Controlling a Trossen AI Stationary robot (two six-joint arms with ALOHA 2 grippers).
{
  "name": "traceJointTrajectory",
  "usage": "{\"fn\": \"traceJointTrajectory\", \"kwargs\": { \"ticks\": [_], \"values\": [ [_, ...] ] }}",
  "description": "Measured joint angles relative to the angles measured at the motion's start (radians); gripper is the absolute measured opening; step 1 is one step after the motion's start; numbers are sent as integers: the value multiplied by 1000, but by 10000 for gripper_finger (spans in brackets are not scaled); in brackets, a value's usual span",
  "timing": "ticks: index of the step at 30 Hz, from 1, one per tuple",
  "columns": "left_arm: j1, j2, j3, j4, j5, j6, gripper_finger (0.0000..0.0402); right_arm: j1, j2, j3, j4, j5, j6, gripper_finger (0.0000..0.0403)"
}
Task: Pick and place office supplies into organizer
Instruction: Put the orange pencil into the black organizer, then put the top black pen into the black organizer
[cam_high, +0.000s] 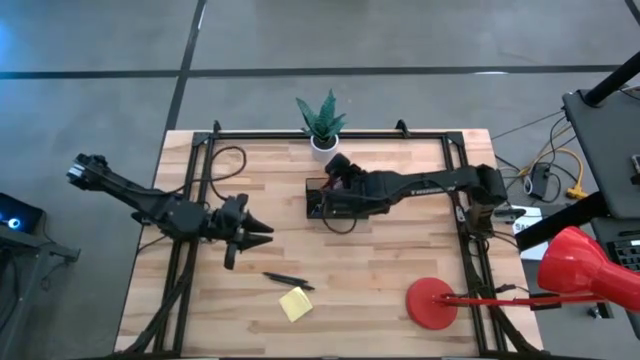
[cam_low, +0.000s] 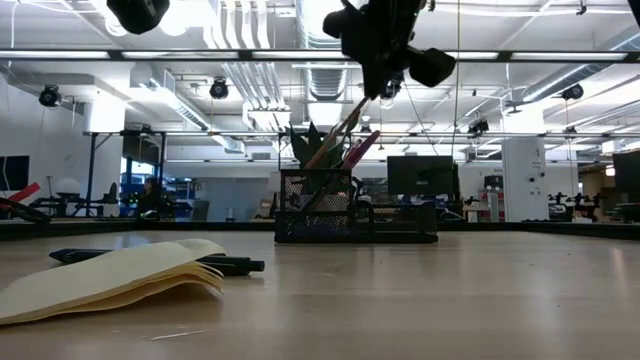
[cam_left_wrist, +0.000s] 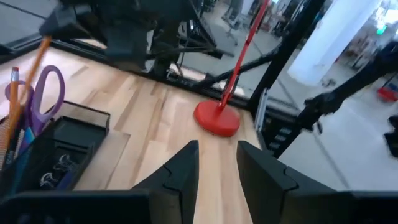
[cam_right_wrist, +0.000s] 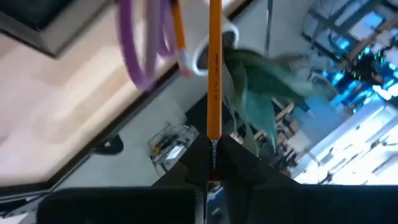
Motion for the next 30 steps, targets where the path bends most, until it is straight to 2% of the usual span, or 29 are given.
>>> {"fn": "traceJointTrajectory", "kwargs": {
  "ticks": [5,8,13,16,20,25,27,30],
  "values": [
    [2,35,0,-1,-1,29,94,-2,0,-51,-26,-14,22,13],
    [2,57,0,1,-1,37,94,-2,0,-70,-19,-64,33,13],
    [2,87,0,3,-1,37,94,-15,9,-110,128,-112,18,25],
    [3,100,0,5,-1,61,94,-15,6,-109,211,-143,21,62],
    [4,110,0,8,5,90,94,-9,6,-92,220,-170,90,129],
    [18,124,0,-16,157,90,94,46,-9,-73,217,-176,159,211],
    [25,132,0,-75,197,88,94,91,-26,-62,209,-226,218,237],
    [28,157,1,-247,301,39,94,161,-65,-63,205,-344,321,267]
  ]
}}
